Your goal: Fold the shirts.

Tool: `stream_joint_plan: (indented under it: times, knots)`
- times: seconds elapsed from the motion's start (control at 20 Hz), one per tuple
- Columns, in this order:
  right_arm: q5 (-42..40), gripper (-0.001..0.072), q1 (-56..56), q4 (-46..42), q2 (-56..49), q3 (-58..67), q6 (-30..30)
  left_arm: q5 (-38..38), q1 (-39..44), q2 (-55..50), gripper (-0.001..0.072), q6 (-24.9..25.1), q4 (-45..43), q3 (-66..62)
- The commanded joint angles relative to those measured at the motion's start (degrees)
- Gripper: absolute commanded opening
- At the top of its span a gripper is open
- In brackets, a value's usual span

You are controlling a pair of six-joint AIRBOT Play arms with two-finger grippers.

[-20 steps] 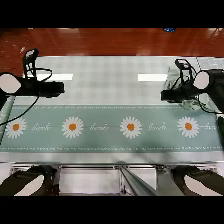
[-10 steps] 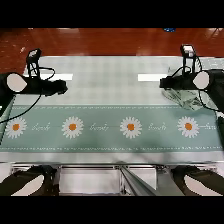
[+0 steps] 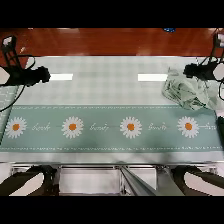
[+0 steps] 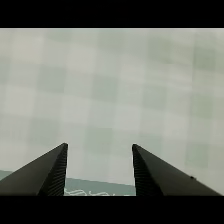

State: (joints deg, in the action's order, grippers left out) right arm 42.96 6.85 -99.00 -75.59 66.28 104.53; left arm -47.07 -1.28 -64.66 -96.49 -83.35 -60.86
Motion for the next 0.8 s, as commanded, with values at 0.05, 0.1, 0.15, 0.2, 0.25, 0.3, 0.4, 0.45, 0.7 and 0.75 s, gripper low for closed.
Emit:
stream_joint_plan:
  times: [0.05,0.1,0.15,0.2,0.25,0.3,0.4,0.45,0.7,0.75]
  knots:
    - [4.57,0.0418,4.17,2.03,-10.95,0.63,-2.32,-1.05,-0.33,-0.02,0.0503,-1.20,-0.39,1.44]
    - [4.81,0.0418,4.17,1.31,-13.00,0.63,-1.68,-1.44,-0.28,-0.02,0.0503,-1.20,-0.35,1.75]
    - [5.05,0.0418,4.17,0.96,-14.75,0.63,-0.83,-1.90,-0.17,-0.02,0.0504,-1.18,-0.24,1.97]
    - [5.05,0.0418,4.15,1.03,-16.26,0.63,-0.50,-2.51,-0.11,-0.02,0.0503,-1.18,-0.24,2.01]
    - [5.03,0.0418,4.15,1.11,-17.44,0.63,-0.44,-2.91,-0.11,-0.02,0.0503,-1.18,-0.24,2.01]
    - [5.01,0.0407,4.15,1.36,-18.21,0.63,-0.44,-3.10,-0.11,-0.02,0.0503,-1.20,-0.22,2.01]
    - [5.27,0.0255,4.15,1.79,-18.62,0.70,-0.48,-3.10,-0.11,-0.02,0.0503,-1.33,0.22,2.01]
    - [6.38,0.0056,4.15,3.02,-18.58,1.42,-2.54,-3.10,-0.11,-0.02,0.0503,-1.33,0.61,1.99]
    - [16.52,0.0023,4.00,13.75,-15.85,13.88,-14.27,-9.38,-6.01,1.29,0.0504,-0.24,-1.33,-6.23]
    - [16.68,0.0023,3.98,15.85,-13.84,17.00,-15.26,-11.17,-8.35,2.69,0.0503,-0.24,-1.31,-8.46]
